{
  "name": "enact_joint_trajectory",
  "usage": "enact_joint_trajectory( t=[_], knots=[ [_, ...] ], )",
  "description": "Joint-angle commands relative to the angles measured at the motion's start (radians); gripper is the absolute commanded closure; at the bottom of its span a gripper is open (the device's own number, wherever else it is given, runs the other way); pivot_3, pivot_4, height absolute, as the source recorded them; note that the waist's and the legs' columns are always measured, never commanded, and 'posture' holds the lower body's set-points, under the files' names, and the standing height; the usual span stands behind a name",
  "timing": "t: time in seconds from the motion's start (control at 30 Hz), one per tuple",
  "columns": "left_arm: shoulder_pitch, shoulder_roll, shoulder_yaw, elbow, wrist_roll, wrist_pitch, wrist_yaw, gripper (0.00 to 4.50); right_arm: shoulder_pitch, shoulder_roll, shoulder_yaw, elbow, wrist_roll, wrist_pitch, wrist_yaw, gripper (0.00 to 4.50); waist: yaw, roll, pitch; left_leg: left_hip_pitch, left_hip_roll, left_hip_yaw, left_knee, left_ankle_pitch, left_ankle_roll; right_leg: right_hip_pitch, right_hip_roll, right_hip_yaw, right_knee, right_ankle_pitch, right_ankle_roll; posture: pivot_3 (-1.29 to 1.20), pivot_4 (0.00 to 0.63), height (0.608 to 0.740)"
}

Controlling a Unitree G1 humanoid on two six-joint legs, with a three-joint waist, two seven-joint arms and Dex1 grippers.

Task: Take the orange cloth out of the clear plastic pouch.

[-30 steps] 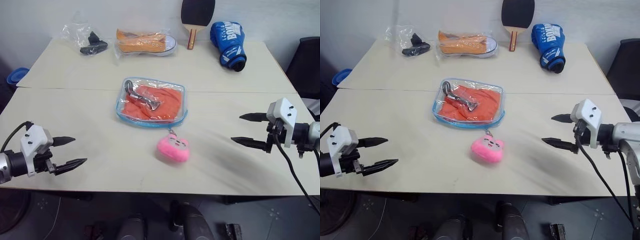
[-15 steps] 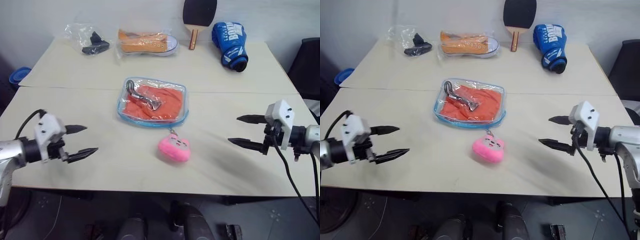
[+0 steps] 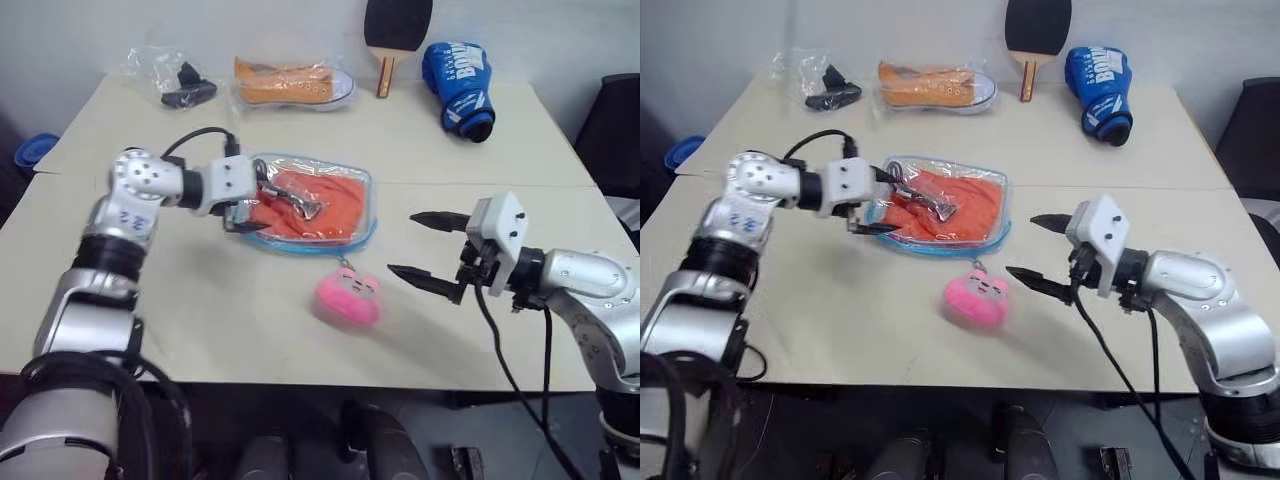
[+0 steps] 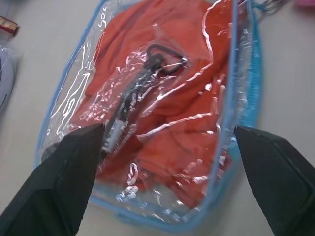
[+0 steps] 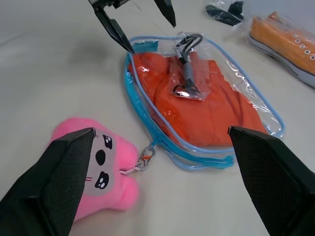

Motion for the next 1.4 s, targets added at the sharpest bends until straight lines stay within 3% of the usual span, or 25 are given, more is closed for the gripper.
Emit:
enact_joint_trajectory(
  t=[0.03,0.23,0.27,0.43,0.77,0.9,1.07,1.23,1.4],
  knots=[
    [-0.091,-0.038,-0.032,0.165,0.088,-0.065,0.112,0.03,0.016,0.019,-0.002,-0.069,-0.008,0.01,-0.058,0.0,0.001,0.0,0.0,0.0,0.0,0.0,0.0,0.0,0.0,0.0,0.0,0.0,0.0,0.0,0.0,0.0,0.15,0.74],
    [-0.152,-0.102,-0.069,0.309,0.184,-0.081,0.248,0.03,0.071,0.028,-0.03,-0.115,0.004,0.02,-0.111,0.0,0.003,-0.001,0.0,0.0,0.001,-0.001,0.0,0.0,0.001,0.0,-0.001,0.0,0.0,0.0,0.001,0.0,0.15,0.74],
    [-0.158,-0.111,-0.074,0.321,0.198,-0.075,0.275,0.21,0.077,0.027,-0.035,-0.118,0.005,0.018,-0.114,0.0,0.003,-0.001,0.001,0.0,0.001,-0.001,0.0,0.0,0.002,0.0,-0.001,0.0,0.0,0.001,0.001,0.0,0.15,0.74],
    [-0.171,-0.149,-0.086,0.36,0.255,-0.025,0.405,1.51,0.083,0.025,-0.035,-0.117,0.008,0.01,-0.12,0.0,0.005,-0.002,0.001,0.0,0.001,-0.001,0.0,0.001,0.004,0.0,-0.002,0.001,-0.001,0.003,0.003,0.0,0.15,0.74],
    [-0.158,-0.154,-0.054,0.361,0.236,-0.016,0.409,4.43,0.074,0.029,-0.011,-0.118,0.015,0.005,-0.111,0.0,0.004,-0.002,0.001,0.0,0.001,0.0,0.0,0.001,0.005,0.0,-0.002,0.001,-0.001,0.003,0.004,0.0,0.15,0.74],
    [-0.152,-0.088,0.03,0.33,0.167,0.028,0.4,4.47,0.051,0.028,0.018,-0.115,0.038,0.006,-0.072,0.0,-0.002,-0.002,0.001,0.0,0.001,0.0,0.0,0.001,0.005,0.0,-0.002,0.001,-0.001,0.003,0.004,0.0,0.15,0.74],
    [-0.034,0.088,0.127,0.185,0.109,0.09,0.397,4.47,0.009,0.006,0.069,-0.107,0.084,0.017,0.034,0.0,-0.024,-0.002,0.001,0.002,0.002,-0.004,-0.002,0.001,0.004,0.0,-0.002,0.003,-0.001,0.003,0.004,0.0,0.15,0.74],
    [0.316,0.337,0.264,-0.127,0.086,0.249,0.452,4.47,-0.038,-0.008,0.114,-0.075,0.132,0.03,0.149,0.0,-0.039,-0.002,0.001,0.004,0.003,-0.005,-0.002,0.001,0.004,0.0,-0.002,0.005,0.0,0.003,0.004,0.0,0.15,0.74],
    [0.718,0.406,0.495,-0.408,-0.011,0.51,0.491,4.47,-0.104,0.019,0.169,0.012,0.098,-0.004,0.211,0.0,-0.032,-0.004,0.001,0.002,0.003,-0.007,-0.001,0.001,0.005,-0.001,-0.005,0.004,0.0,0.003,0.003,0.0,0.15,0.74]
  ],
)
